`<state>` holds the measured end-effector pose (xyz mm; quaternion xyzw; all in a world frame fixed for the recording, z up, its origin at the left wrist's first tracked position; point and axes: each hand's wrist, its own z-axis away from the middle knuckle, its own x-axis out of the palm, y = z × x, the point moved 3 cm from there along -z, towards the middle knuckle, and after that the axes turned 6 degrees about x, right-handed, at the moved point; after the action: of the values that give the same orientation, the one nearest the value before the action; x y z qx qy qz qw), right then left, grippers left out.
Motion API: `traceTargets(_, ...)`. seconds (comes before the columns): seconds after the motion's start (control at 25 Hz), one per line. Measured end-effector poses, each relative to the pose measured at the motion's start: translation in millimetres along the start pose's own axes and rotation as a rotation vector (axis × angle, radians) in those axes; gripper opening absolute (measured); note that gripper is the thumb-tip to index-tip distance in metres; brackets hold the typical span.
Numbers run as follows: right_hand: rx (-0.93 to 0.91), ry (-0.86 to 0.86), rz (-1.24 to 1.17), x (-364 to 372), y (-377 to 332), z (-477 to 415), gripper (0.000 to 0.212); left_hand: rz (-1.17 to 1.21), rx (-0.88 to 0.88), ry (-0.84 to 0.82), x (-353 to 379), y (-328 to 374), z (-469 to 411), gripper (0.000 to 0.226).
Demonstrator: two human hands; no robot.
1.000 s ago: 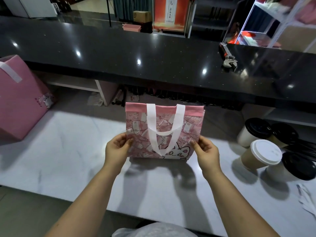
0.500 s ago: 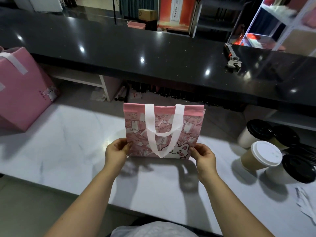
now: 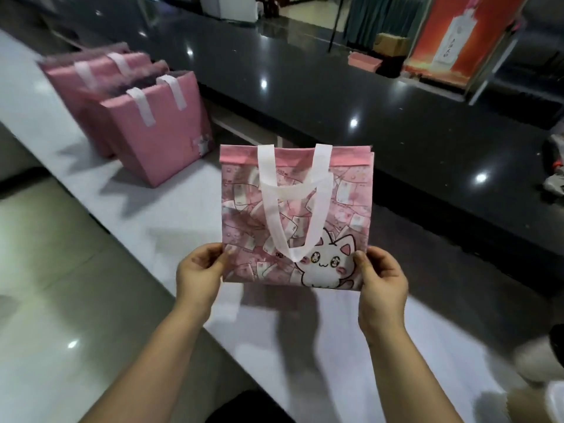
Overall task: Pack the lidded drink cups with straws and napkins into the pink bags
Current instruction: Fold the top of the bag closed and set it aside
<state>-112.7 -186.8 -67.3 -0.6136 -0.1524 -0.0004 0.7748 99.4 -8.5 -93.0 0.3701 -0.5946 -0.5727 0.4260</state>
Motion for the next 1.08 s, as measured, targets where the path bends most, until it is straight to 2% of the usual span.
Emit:
traceTargets(0.28, 0.134, -0.488, -0.028, 171.5, -0.5, 36.8, 0.011, 0.076, 0.161, 0.426, -145.2, 83.0, -6.0, 0.011)
traceTargets(0.52, 0.153, -0.797, 0.077, 314.5, 22.8, 129.8, 0.012, 0.256, 0.158, 0.665, -292.3, 106.0, -4.0, 0.015)
traceTargets(0.72, 0.064, -0.951, 0.005, 477.2, 13.4, 212.4, 0.021, 0.279, 0.305, 0.725, -433.9, 182.2, -61.1, 0.017)
traceTargets(0.84, -0.002, -1.07, -0.008, 582.9, 1.5, 255.5, 0.026, 0.222, 0.415, 0.737, -520.4, 247.2, -107.5, 0.008)
traceTargets(1.08, -0.068, -1.087, -0.029, 746.4, -14.8, 293.7, 0.014, 0.233, 0.428, 0.722, -625.2, 315.9, -221.4, 0.011)
